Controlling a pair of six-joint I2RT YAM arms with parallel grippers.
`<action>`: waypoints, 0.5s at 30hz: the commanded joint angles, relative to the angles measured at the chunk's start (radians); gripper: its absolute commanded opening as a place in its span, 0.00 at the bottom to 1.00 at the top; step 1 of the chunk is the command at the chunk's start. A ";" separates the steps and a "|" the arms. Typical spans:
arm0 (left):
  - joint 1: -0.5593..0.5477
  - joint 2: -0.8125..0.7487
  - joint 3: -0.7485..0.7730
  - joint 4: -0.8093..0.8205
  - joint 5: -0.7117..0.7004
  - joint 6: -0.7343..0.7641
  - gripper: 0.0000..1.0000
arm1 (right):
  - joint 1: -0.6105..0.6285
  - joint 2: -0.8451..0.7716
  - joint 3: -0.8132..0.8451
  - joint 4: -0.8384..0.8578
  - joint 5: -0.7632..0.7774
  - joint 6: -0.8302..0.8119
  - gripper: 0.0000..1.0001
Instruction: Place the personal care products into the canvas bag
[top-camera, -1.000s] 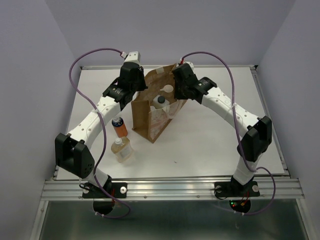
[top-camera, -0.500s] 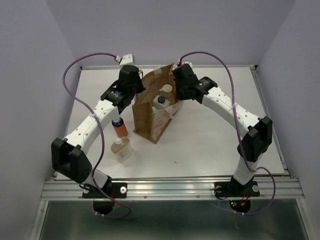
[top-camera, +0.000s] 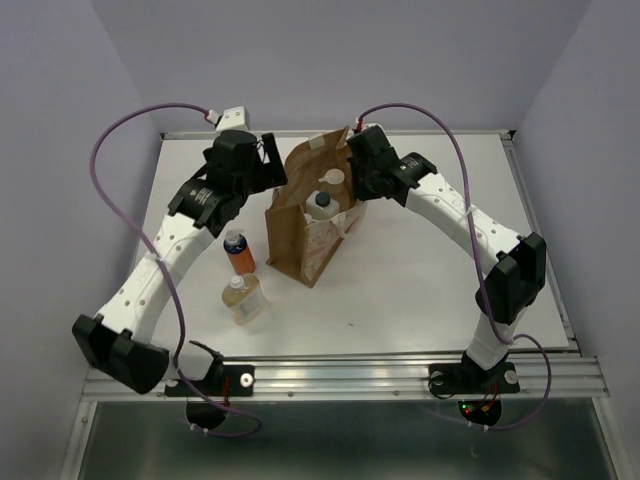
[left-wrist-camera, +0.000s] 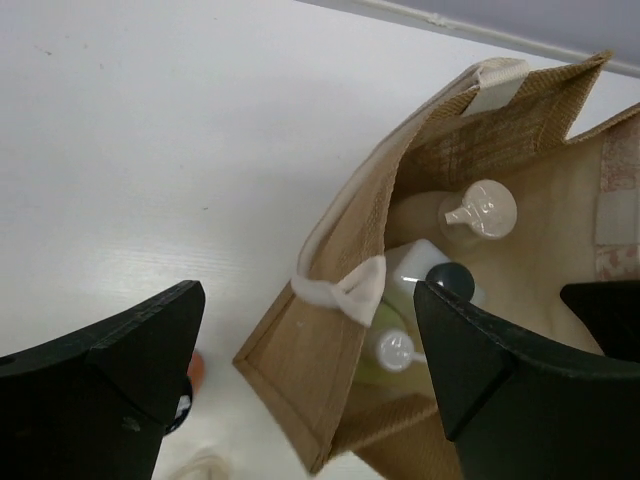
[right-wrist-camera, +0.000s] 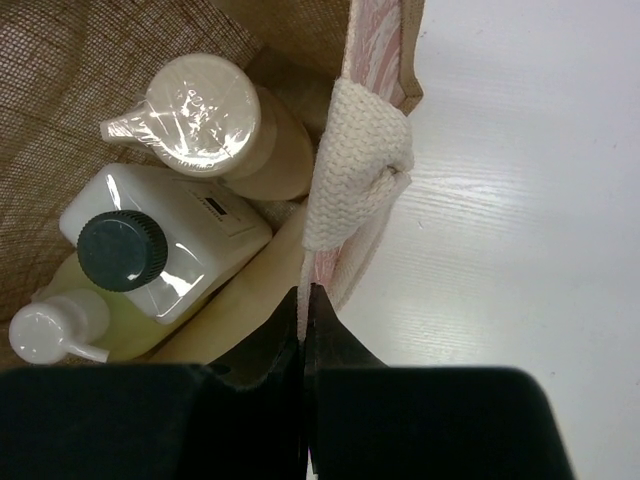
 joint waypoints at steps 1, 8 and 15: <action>-0.004 -0.179 0.029 -0.176 -0.051 -0.025 0.99 | -0.001 -0.035 0.028 0.022 -0.049 -0.025 0.01; -0.002 -0.375 -0.209 -0.325 0.057 0.114 0.99 | -0.001 -0.059 0.010 0.033 -0.101 -0.051 0.01; -0.004 -0.451 -0.395 -0.286 0.231 0.144 0.99 | -0.001 -0.058 0.011 0.033 -0.133 -0.062 0.01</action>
